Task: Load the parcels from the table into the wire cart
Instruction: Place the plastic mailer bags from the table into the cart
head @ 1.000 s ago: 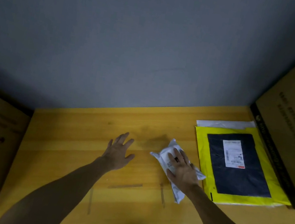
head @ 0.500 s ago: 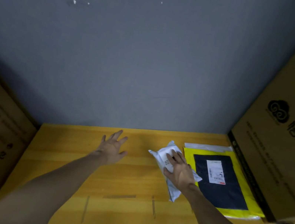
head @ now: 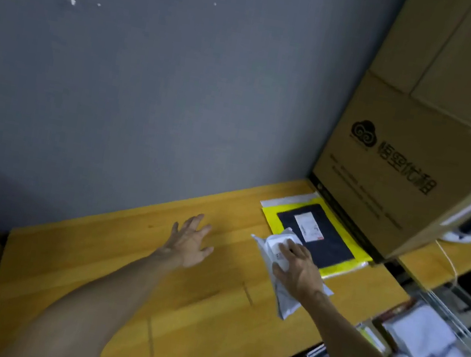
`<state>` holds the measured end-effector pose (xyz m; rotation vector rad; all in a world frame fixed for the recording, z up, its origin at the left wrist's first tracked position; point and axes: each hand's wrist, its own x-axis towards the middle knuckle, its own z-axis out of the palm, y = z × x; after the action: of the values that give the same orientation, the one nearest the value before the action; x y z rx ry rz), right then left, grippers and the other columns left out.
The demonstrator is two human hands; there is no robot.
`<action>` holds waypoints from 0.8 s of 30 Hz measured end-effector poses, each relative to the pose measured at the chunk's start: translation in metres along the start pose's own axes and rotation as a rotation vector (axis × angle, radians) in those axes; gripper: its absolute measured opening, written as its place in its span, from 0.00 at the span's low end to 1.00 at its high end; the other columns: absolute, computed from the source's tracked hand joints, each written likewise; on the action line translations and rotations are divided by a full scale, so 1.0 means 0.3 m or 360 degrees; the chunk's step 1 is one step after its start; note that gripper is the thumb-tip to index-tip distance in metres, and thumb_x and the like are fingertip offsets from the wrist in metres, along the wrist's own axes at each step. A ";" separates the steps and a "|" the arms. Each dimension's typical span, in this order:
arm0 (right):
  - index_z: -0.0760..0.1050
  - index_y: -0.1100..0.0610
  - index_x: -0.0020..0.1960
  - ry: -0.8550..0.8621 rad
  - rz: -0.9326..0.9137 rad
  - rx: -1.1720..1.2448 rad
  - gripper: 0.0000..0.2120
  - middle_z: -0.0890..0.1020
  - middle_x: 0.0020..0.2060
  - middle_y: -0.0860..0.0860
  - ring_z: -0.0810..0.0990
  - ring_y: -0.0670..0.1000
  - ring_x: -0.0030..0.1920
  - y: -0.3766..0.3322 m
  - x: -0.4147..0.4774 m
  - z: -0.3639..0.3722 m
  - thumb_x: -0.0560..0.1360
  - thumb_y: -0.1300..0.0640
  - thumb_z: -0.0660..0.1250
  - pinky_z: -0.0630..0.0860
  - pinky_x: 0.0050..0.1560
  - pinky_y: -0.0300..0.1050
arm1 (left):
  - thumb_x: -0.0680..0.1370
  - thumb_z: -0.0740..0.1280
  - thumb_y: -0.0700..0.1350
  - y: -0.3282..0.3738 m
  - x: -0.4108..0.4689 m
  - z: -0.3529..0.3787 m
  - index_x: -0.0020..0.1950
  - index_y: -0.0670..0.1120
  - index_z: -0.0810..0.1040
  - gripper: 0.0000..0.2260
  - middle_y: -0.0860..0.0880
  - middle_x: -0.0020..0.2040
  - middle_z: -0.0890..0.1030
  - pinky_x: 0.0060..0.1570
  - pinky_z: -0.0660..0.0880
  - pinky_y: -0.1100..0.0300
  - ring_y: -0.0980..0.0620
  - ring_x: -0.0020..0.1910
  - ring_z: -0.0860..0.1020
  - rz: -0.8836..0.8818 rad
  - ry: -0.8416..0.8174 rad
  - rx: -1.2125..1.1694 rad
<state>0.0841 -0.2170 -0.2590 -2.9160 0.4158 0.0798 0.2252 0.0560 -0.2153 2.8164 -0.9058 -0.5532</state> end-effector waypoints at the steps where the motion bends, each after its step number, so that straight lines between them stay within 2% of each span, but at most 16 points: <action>1: 0.69 0.53 0.70 0.0008 0.0003 0.0002 0.31 0.69 0.70 0.52 0.66 0.58 0.70 0.007 -0.037 0.010 0.73 0.37 0.52 0.78 0.54 0.56 | 0.82 0.57 0.59 0.010 -0.010 0.015 0.80 0.52 0.55 0.28 0.49 0.81 0.44 0.77 0.47 0.41 0.47 0.80 0.46 0.0050 -0.0014 0.0014; 4: 0.66 0.52 0.62 0.0076 0.0065 0.0031 0.22 0.73 0.64 0.55 0.70 0.62 0.65 0.021 -0.149 -0.008 0.72 0.42 0.58 0.78 0.47 0.57 | 0.83 0.56 0.60 0.058 -0.014 0.034 0.81 0.51 0.54 0.29 0.48 0.81 0.44 0.77 0.46 0.41 0.48 0.80 0.45 0.0205 -0.0016 0.0053; 6: 0.64 0.51 0.62 0.0079 0.0162 0.0040 0.20 0.71 0.65 0.55 0.68 0.61 0.66 0.032 -0.223 -0.043 0.73 0.44 0.59 0.77 0.48 0.57 | 0.82 0.55 0.61 0.099 -0.007 0.033 0.81 0.51 0.54 0.29 0.48 0.81 0.44 0.77 0.46 0.42 0.47 0.80 0.45 0.0288 -0.0018 0.0088; 11: 0.68 0.55 0.70 0.0132 0.0451 0.0005 0.24 0.65 0.73 0.53 0.60 0.58 0.73 0.139 -0.413 -0.078 0.78 0.45 0.64 0.75 0.56 0.55 | 0.82 0.56 0.62 0.241 -0.004 0.042 0.81 0.51 0.55 0.31 0.48 0.81 0.46 0.77 0.46 0.41 0.47 0.80 0.44 0.0465 -0.0032 0.0158; 16: 0.68 0.55 0.71 0.0237 0.0655 -0.0023 0.26 0.67 0.72 0.54 0.63 0.59 0.72 0.265 -0.628 -0.103 0.78 0.43 0.63 0.73 0.61 0.54 | 0.82 0.57 0.61 0.450 -0.032 0.087 0.80 0.51 0.55 0.30 0.47 0.81 0.47 0.77 0.47 0.42 0.47 0.80 0.46 0.0645 -0.0073 0.0244; 19: 0.67 0.54 0.72 0.0294 0.0795 0.0011 0.27 0.65 0.74 0.54 0.62 0.58 0.73 0.331 -0.784 -0.108 0.78 0.42 0.62 0.74 0.62 0.55 | 0.81 0.58 0.61 0.606 -0.069 0.130 0.80 0.51 0.55 0.30 0.49 0.81 0.48 0.76 0.49 0.42 0.48 0.80 0.47 0.0774 -0.0070 0.0286; 24: 0.64 0.54 0.74 0.0305 0.0981 0.0016 0.27 0.61 0.76 0.54 0.58 0.58 0.75 0.470 -1.069 -0.106 0.80 0.42 0.60 0.72 0.64 0.57 | 0.82 0.57 0.60 0.900 -0.166 0.227 0.80 0.51 0.56 0.29 0.49 0.81 0.48 0.77 0.47 0.42 0.48 0.80 0.46 0.0955 -0.0068 0.0310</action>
<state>-0.2626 -0.2691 -0.2281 -2.6793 1.3217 -0.1153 0.0168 -0.1346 -0.2001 2.4844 -1.7980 -0.4519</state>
